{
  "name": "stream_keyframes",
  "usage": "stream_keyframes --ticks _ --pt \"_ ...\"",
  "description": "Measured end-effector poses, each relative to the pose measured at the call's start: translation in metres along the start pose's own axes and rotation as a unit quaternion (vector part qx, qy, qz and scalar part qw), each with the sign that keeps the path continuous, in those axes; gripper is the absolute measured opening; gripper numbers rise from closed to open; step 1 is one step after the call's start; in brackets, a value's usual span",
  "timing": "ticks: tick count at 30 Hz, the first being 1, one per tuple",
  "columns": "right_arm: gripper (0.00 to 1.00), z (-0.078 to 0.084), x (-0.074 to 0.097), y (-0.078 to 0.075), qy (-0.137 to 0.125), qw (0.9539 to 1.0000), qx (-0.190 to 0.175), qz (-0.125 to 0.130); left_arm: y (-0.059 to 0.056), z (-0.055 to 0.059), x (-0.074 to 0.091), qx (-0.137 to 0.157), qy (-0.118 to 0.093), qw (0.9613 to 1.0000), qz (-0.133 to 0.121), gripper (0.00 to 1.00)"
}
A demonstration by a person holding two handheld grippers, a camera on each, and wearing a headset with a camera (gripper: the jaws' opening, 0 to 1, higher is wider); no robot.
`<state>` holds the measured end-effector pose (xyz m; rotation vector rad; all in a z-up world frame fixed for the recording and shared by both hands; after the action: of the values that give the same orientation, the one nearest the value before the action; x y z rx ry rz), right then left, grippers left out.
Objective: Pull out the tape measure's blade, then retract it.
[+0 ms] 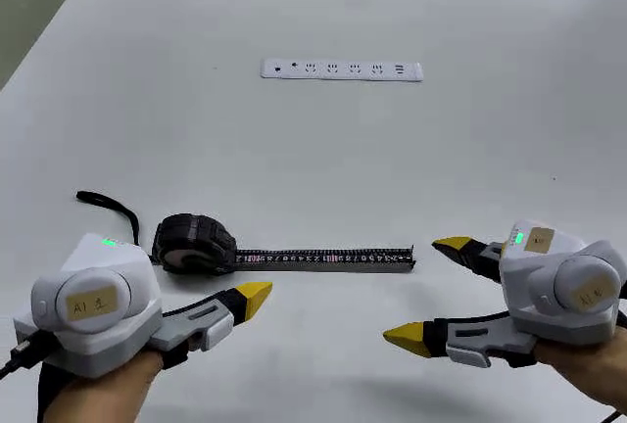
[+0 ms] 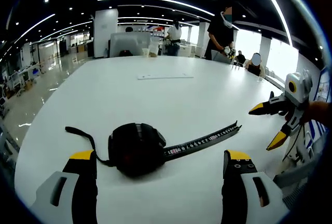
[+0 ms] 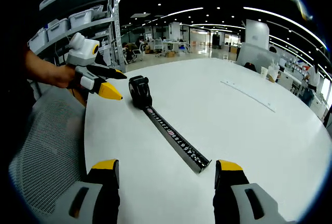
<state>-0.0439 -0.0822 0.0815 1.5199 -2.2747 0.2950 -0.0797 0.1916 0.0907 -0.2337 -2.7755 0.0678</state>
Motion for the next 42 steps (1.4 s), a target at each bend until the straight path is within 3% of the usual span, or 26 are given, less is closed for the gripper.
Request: stream_keyframes --ticks 21,42 --pt "0.49 0.001 -0.011 -0.031 0.015 0.9972 0.055 -0.048 0.011 0.002 -0.019 0.024 0.004 0.9994 -0.024 0.95" --pt "0.31 0.009 -0.026 -0.055 0.055 0.9866 0.106 -0.111 0.019 0.001 -0.033 0.043 0.010 0.9976 -0.053 0.91"
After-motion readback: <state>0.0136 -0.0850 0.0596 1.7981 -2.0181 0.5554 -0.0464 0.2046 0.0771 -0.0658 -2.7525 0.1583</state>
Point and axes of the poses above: the centre of the closed fingertips' face, and the gripper's own axes: x roughly backward along the fingers, y roughly to its left, z roughly out of its underside, the point moved 6 cm from there along x, roughly backward along the fingers, and after that the axes turned 13 degrees about -y, right-handed, at the moved point
